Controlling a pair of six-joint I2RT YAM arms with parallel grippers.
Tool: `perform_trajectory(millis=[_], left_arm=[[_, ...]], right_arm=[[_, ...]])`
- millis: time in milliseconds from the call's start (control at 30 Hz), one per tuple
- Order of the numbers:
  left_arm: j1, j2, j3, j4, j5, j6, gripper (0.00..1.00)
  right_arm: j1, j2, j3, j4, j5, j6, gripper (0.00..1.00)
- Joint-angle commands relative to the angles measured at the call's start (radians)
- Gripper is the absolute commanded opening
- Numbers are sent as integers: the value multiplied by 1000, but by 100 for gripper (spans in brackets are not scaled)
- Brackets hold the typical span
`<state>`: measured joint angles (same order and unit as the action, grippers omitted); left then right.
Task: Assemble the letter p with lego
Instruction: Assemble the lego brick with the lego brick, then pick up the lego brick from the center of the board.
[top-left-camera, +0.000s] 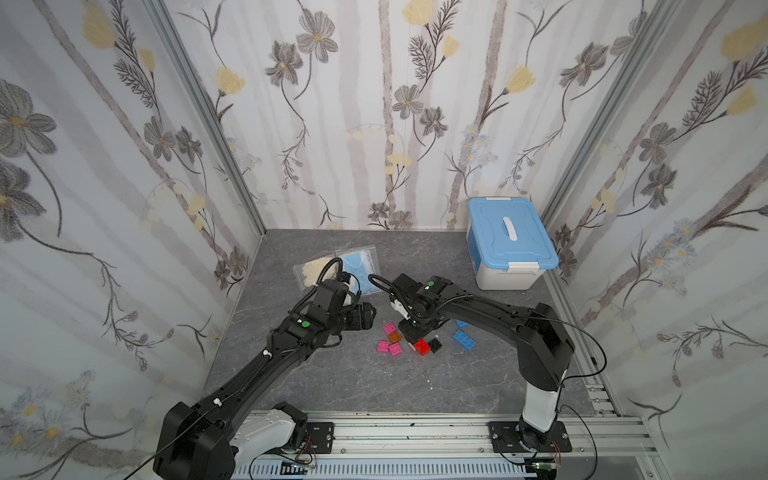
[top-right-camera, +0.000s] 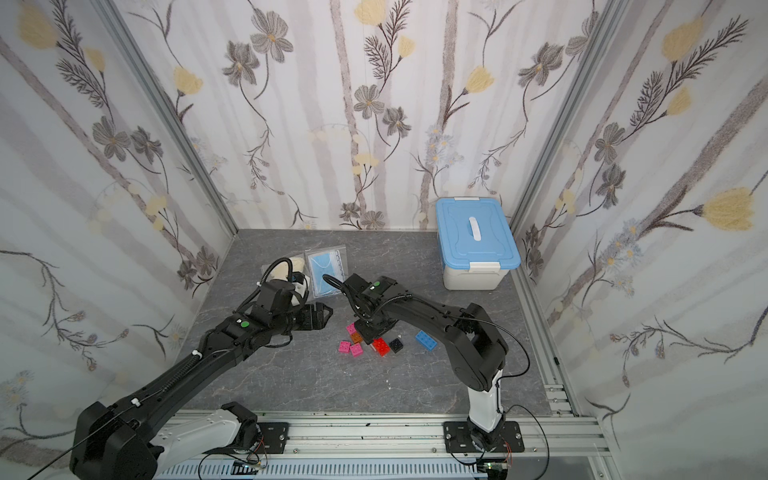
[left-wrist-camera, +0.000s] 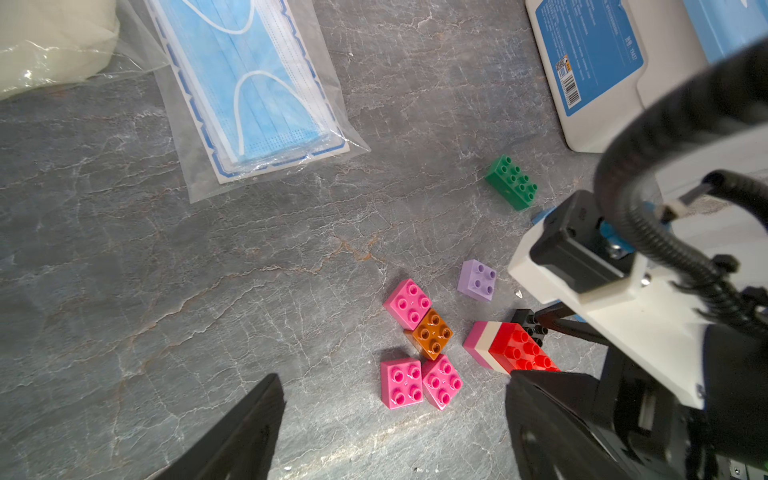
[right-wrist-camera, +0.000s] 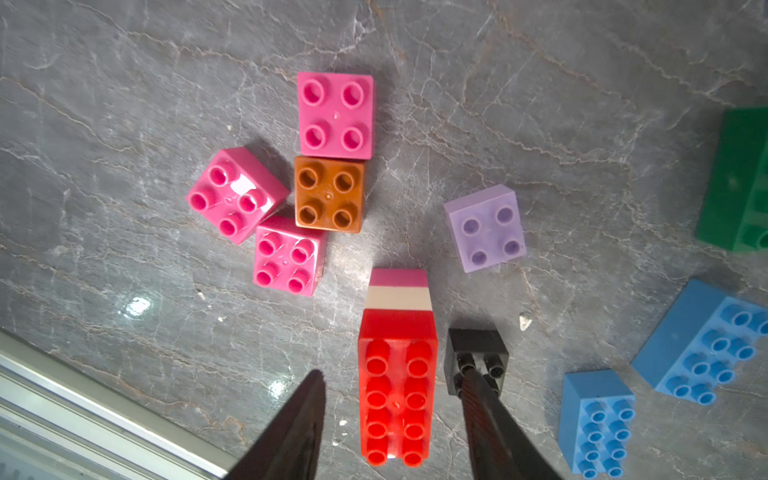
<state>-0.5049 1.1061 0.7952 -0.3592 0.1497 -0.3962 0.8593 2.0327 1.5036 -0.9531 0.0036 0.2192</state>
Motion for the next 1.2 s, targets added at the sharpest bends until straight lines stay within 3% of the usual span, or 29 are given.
perform_trajectory(millis=[0,267,733,1167], left_arm=[[2,-5,2,1,-13,6,86],[2,-16,2,-3,-25,0,89],[2,-8,15,-8,-35,-5,90],[2,47,33,-15,-52,-9,90]], right_arm=[[1,-20,9,-13,21,12,58],[-43,-9,26,-1,77,47,60],[-73,159,132,15,104,94,62],[-110,255,141,45,66,71,55]])
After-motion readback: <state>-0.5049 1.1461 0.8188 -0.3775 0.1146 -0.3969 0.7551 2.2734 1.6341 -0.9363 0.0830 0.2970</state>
